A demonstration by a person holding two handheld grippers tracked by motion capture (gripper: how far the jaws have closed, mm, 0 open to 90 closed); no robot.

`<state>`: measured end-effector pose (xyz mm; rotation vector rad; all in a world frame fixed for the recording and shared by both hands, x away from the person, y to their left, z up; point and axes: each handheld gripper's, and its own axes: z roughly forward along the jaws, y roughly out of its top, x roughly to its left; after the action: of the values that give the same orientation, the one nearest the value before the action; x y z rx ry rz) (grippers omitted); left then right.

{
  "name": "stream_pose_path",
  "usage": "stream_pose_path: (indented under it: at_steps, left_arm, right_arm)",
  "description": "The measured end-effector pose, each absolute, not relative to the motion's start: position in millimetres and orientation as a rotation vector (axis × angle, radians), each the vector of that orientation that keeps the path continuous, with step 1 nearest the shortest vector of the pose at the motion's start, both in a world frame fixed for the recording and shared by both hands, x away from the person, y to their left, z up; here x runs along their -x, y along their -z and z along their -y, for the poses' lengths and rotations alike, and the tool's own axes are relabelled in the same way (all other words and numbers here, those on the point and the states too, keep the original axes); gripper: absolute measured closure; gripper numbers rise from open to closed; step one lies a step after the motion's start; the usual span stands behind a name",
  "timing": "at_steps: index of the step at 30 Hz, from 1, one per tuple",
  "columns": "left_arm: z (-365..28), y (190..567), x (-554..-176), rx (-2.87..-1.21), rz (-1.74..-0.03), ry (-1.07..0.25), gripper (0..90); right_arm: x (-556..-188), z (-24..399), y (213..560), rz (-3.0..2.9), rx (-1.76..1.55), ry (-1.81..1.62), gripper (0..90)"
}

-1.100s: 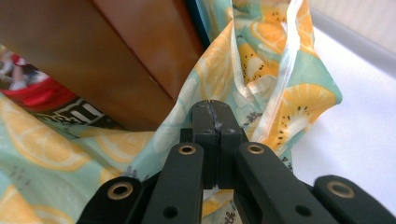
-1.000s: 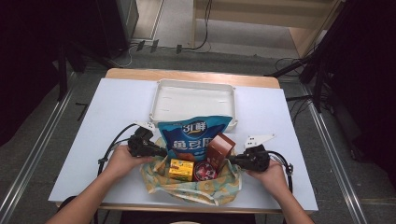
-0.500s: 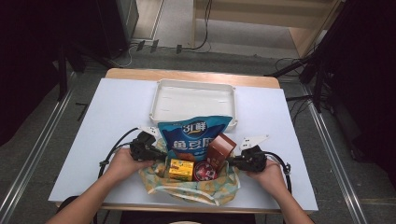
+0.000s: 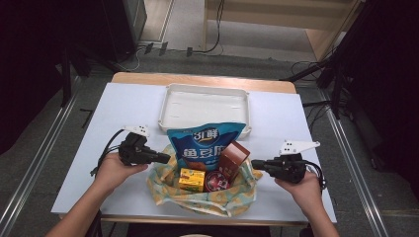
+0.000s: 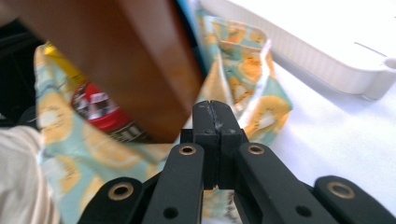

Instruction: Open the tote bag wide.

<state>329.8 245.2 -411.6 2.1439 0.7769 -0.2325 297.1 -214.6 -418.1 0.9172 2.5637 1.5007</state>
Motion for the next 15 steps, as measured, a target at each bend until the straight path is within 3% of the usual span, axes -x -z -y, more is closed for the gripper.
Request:
stream_pose_path:
  at_steps: [15]
  left_arm:
    - [-239,420,-295,-2.146,-0.752,0.346,90.0]
  right_arm:
    - [-269,179,425,-2.696,-0.8,-1.495,90.0]
